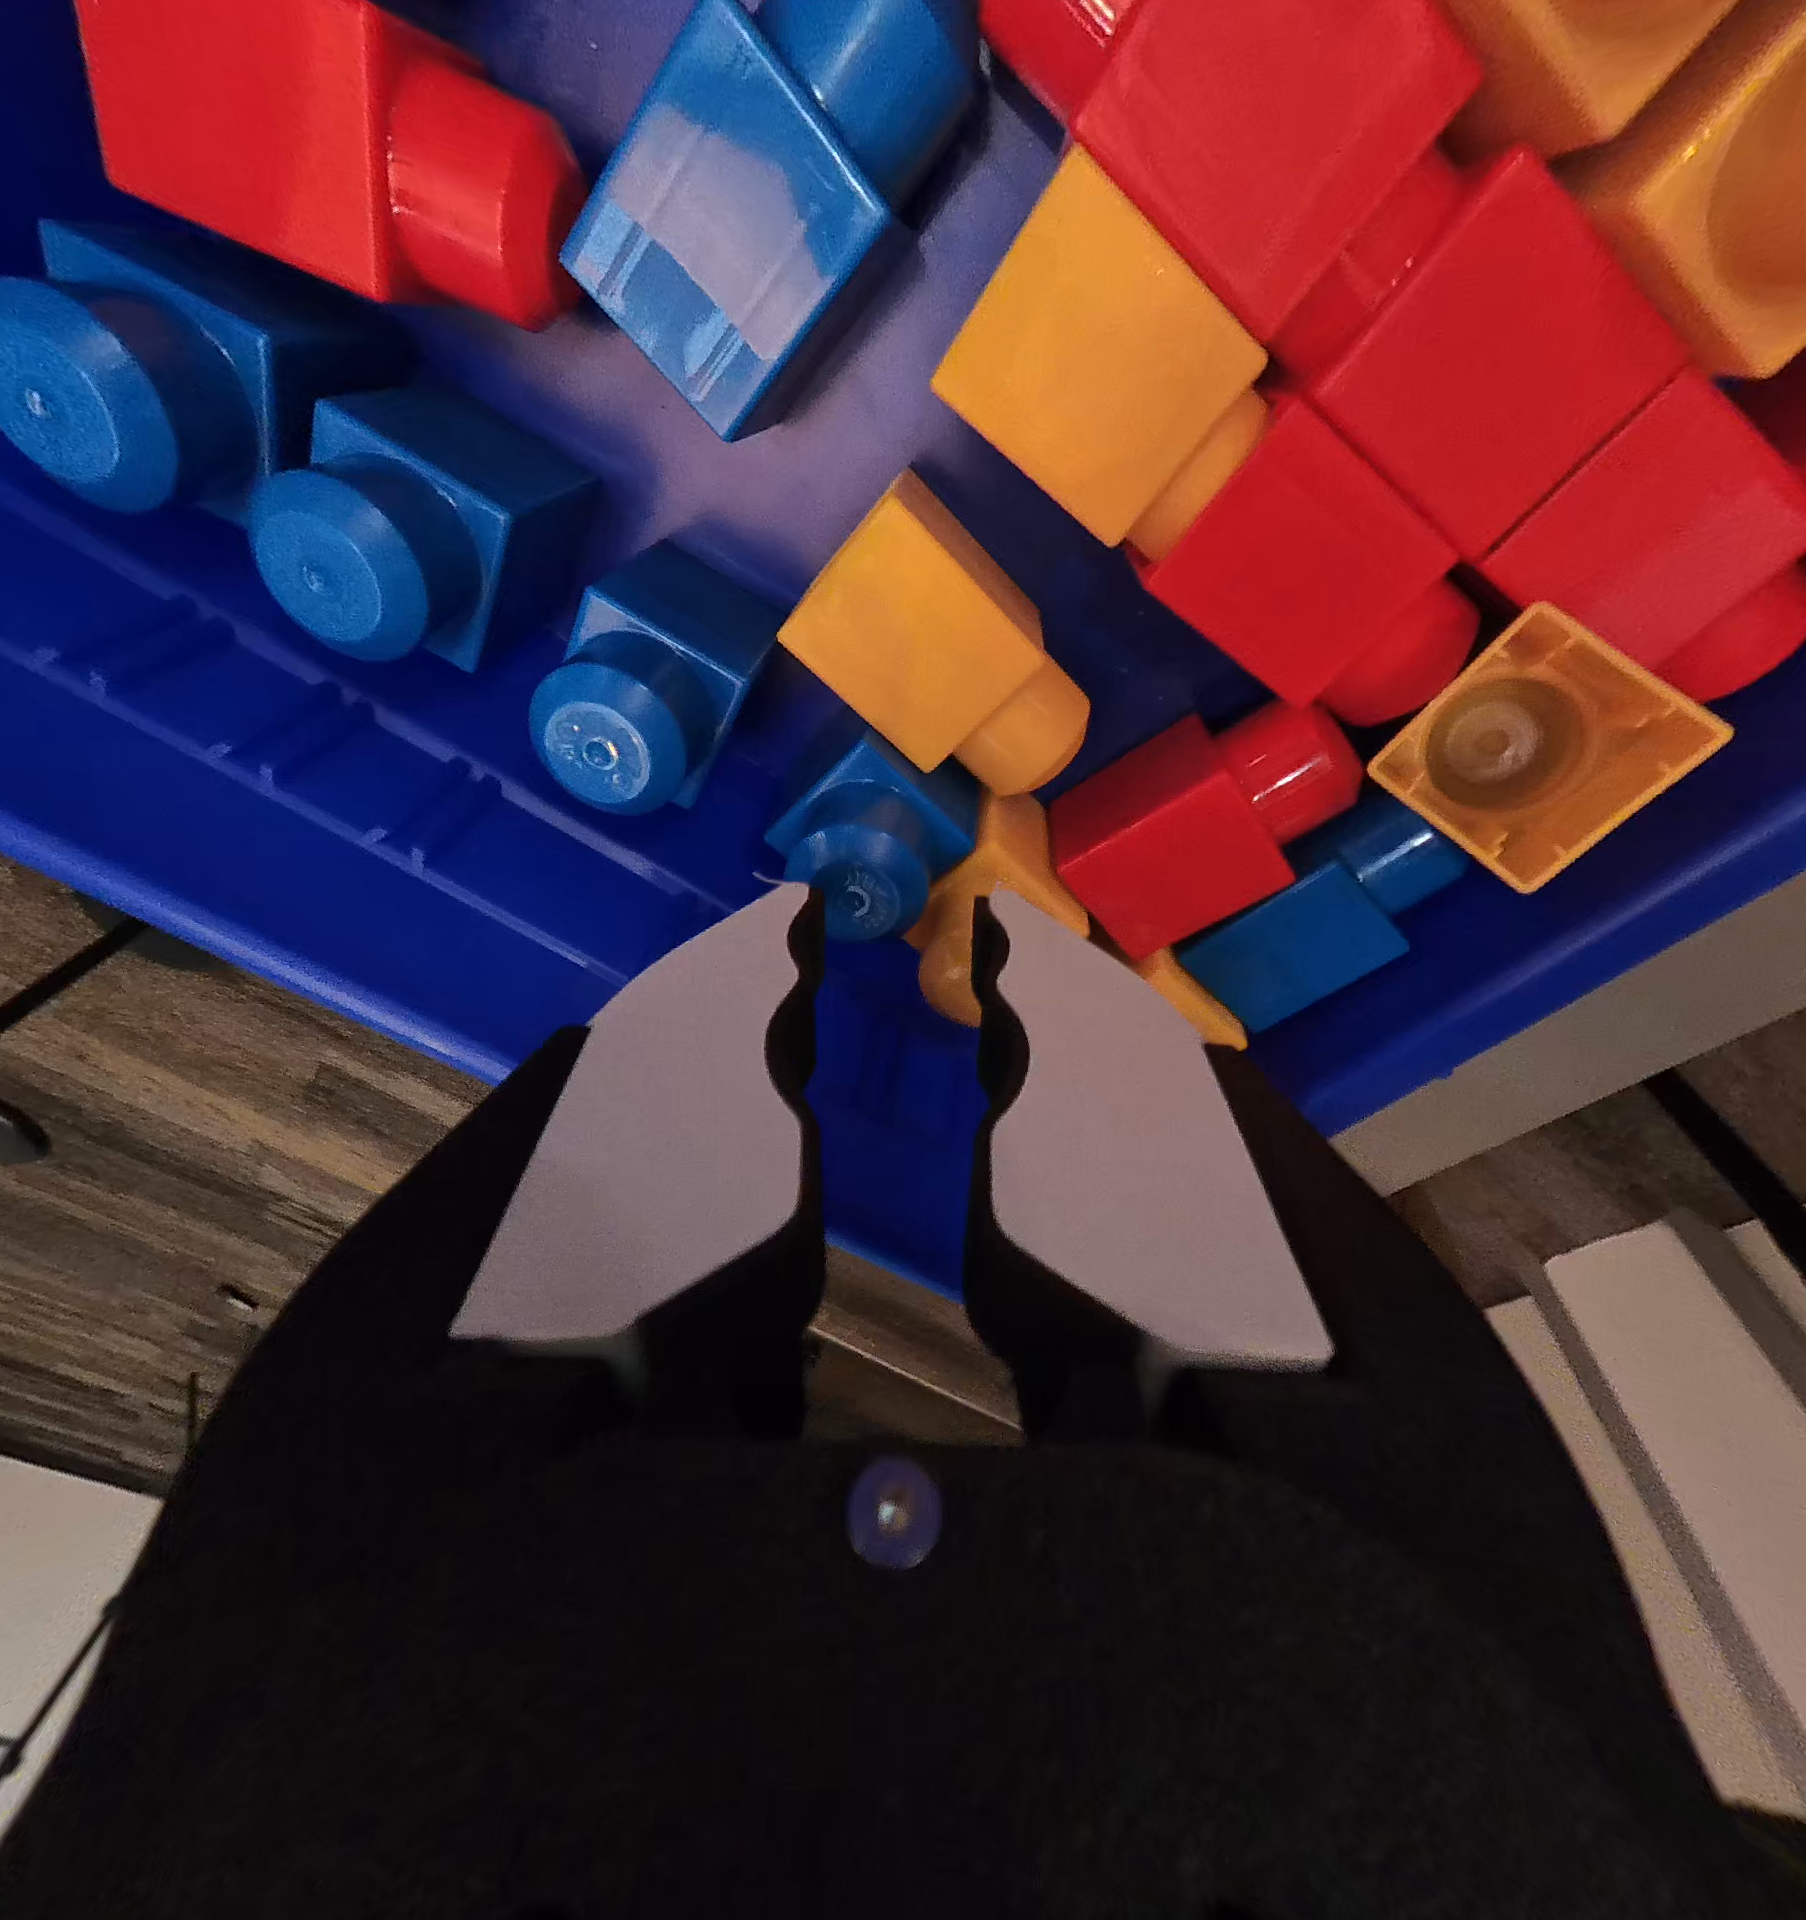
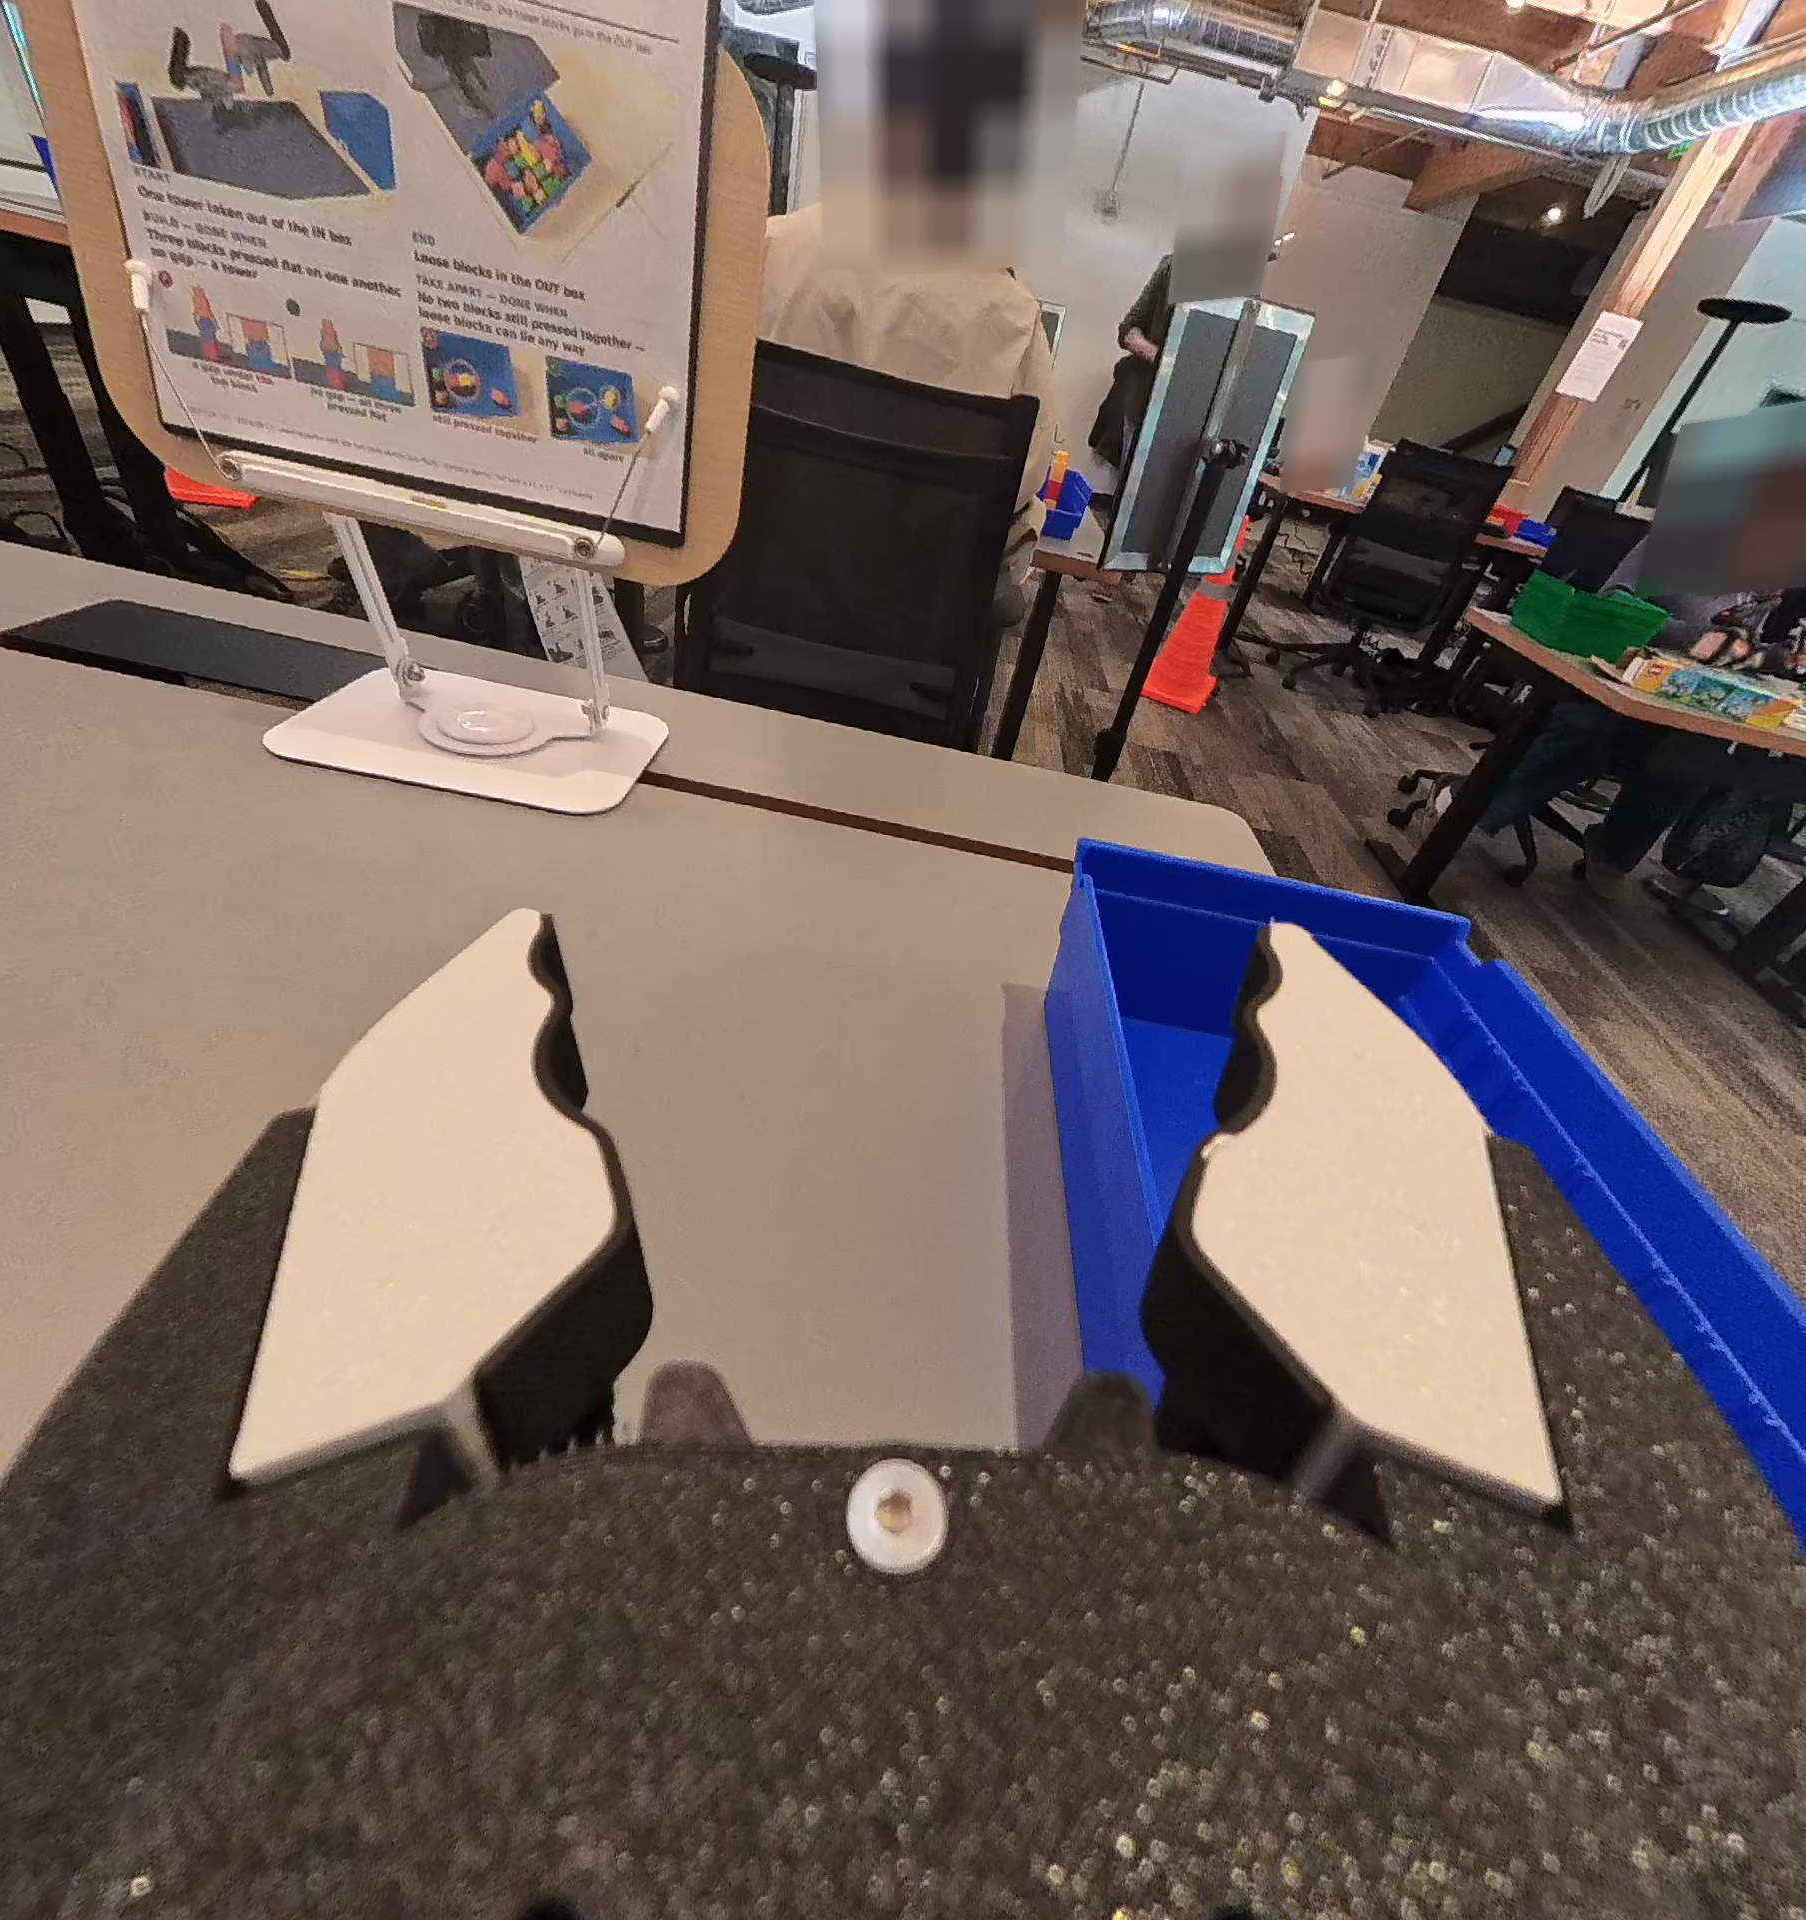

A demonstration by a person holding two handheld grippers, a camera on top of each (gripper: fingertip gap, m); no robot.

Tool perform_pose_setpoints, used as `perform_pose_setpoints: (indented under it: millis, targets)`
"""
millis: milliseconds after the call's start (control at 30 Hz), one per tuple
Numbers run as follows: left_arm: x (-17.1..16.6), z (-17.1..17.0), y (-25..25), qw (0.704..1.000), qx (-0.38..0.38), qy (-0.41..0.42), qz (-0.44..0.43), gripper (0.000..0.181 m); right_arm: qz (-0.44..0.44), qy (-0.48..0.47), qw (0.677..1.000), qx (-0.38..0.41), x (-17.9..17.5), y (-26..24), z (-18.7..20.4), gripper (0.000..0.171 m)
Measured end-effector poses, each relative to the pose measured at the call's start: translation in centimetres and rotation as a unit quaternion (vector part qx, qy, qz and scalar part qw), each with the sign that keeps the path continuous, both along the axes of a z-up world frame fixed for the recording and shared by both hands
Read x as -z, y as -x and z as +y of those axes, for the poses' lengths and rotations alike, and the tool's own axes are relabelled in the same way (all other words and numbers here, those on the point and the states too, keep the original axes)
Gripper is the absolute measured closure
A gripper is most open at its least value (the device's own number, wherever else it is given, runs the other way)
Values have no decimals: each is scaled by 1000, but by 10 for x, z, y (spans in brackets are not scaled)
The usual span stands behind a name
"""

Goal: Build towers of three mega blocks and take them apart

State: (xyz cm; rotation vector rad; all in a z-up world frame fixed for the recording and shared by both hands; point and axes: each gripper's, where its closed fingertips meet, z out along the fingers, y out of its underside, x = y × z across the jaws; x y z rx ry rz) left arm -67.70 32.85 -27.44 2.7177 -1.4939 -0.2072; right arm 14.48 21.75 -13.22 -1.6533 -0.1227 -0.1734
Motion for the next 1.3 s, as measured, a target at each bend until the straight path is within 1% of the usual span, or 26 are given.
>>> perform_pose_setpoints:
  millis: [133,367,667,800,1000,1300]
  targets:
    - [-1,3,1,1000,25,0,-2,152,-1,0,1000,-3,-1,3,2,52]
    - [1,7,2,997,75,-2,14,143,0,0,1000,-5,-2,5,3,52]
    - [4,3,6,992,110,33,59,152,-1,0,1000,-9,-1,7,4,52]
    - [5,3,6,989,121,36,73,150,3,-1,1000,-8,-1,6,3,52]
    - [6,5,5,986,138,34,87,142,4,-4,1000,-11,-1,8,3,52]
    - [9,5,8,980,160,43,110,143,4,-5,1000,-14,-1,9,4,52]
